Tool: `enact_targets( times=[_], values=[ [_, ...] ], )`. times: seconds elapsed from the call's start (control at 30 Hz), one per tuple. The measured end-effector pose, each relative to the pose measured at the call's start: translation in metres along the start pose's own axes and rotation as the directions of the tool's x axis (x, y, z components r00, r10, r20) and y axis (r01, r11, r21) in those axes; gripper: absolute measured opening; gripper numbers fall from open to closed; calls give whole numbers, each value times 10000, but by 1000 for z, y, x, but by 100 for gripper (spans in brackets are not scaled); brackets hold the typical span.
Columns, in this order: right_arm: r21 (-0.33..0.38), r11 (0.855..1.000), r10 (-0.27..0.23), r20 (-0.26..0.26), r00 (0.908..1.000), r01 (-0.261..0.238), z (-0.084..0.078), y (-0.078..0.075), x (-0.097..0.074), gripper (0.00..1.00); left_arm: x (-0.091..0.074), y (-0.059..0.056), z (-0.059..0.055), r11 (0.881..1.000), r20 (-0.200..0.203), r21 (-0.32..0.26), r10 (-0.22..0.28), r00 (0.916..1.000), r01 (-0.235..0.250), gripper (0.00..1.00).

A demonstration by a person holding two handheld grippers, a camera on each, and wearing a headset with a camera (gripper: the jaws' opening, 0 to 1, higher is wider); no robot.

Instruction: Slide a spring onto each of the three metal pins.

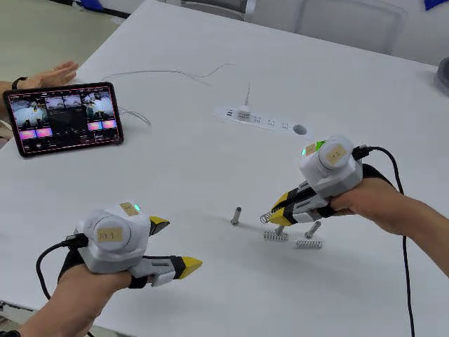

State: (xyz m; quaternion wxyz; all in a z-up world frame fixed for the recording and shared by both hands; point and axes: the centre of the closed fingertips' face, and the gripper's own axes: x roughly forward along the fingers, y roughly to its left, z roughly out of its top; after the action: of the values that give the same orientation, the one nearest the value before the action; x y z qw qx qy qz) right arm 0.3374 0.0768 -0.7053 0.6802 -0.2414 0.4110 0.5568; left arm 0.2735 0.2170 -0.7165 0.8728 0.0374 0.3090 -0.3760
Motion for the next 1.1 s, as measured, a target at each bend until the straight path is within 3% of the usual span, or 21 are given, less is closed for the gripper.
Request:
enact_targets(
  times=[0.13, 0.4, 1.1],
  values=[
    [-79, 10000, 33, -94, 10000, -34, 3, -5, 4, 12, -2, 6, -2, 9993, -1, -346, 152, 9999, -152, 68],
    [-226, 9997, 117, -223, 9997, -122, 10, -14, 13, 12, -5, 8, -7, 9988, -95, -448, 201, 9998, -205, 71],
    [-662, 9969, 385, -495, 9980, -418, 26, -13, 36, 12, -11, 9, -10, 9978, -78, -661, 72, 9999, -77, 72]
  ],
)
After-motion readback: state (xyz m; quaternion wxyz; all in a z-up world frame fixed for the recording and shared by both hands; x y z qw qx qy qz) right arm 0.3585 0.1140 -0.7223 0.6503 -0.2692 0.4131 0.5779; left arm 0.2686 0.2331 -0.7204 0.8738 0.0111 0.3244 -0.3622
